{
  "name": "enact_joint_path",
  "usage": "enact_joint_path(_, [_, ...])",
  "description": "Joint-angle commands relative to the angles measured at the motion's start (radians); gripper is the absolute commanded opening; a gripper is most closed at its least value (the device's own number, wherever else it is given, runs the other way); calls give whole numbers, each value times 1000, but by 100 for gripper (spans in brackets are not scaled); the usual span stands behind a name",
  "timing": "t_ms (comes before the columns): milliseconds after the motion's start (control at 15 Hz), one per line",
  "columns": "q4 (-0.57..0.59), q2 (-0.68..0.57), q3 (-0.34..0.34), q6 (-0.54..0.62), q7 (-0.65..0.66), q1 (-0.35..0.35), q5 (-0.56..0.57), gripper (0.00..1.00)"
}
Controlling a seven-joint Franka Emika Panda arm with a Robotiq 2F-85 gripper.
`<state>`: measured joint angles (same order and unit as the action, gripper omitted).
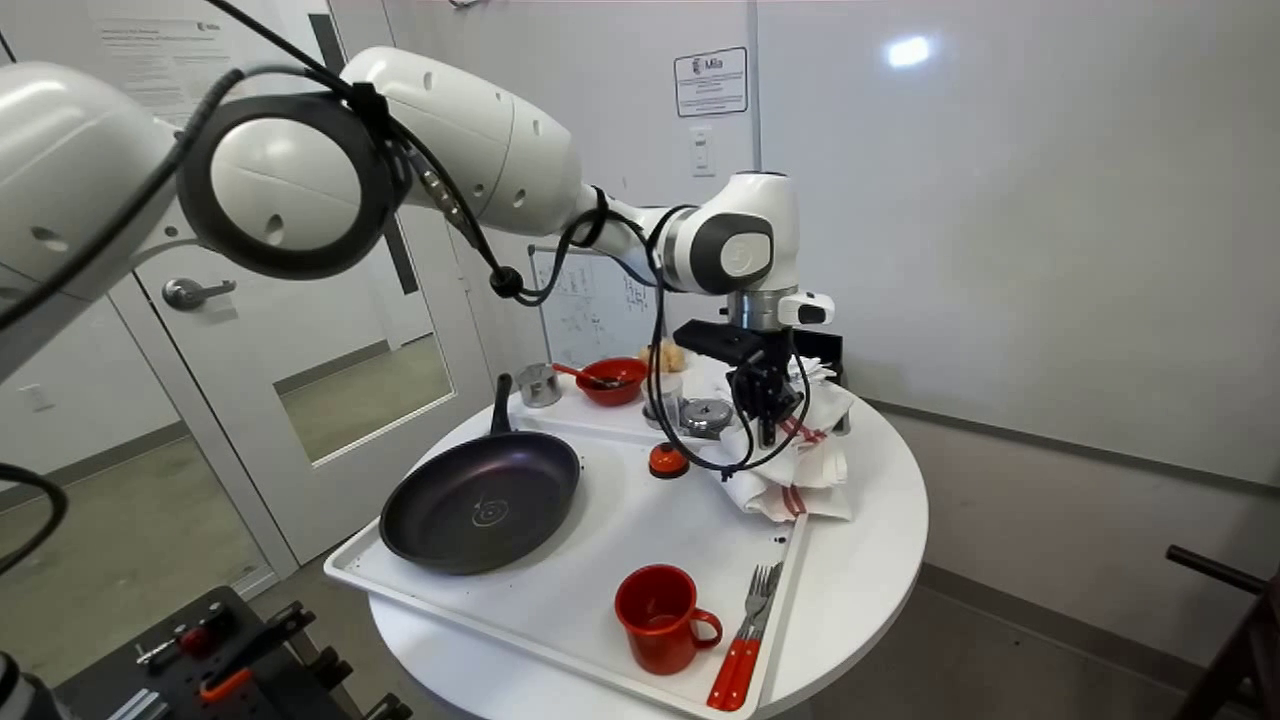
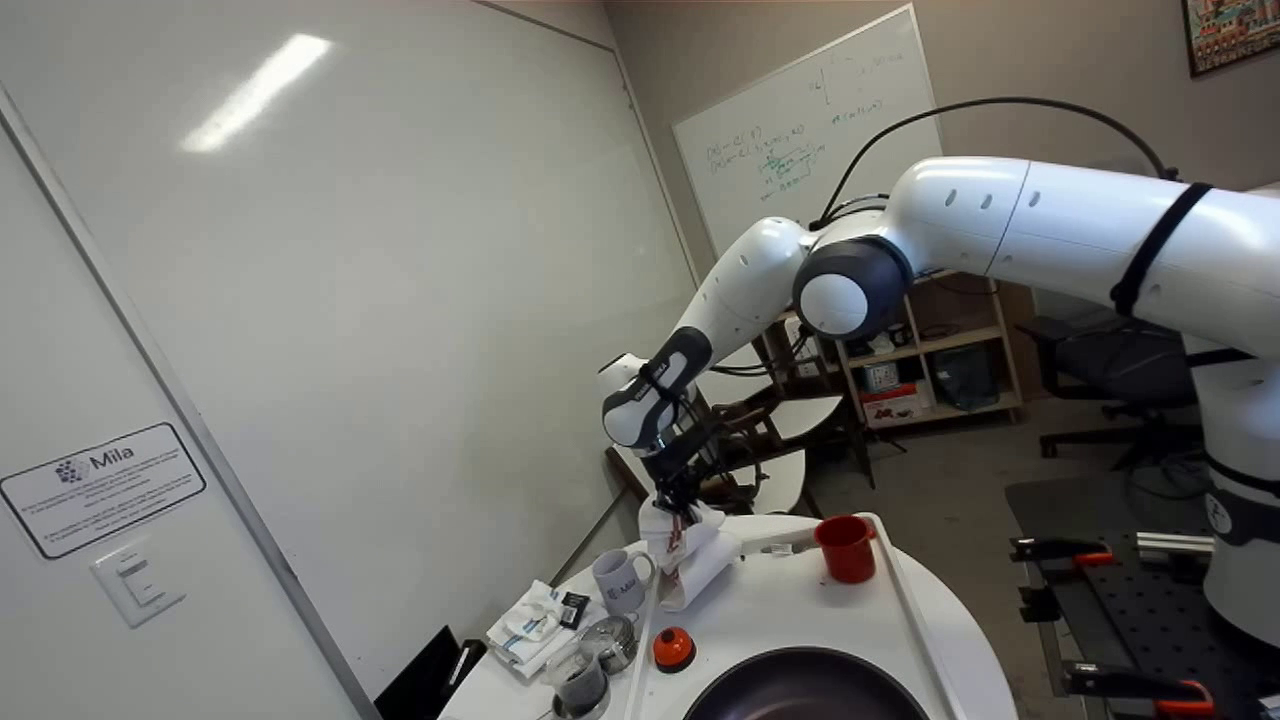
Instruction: Wipe the pan with a towel
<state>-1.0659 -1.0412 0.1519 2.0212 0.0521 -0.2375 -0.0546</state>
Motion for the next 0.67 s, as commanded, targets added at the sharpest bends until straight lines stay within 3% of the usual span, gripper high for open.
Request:
enact_joint_path(0, [-127, 71, 3, 38, -29, 16, 15, 3])
enact_joint_path(600, [-239, 119, -13, 70, -60, 22, 37, 3])
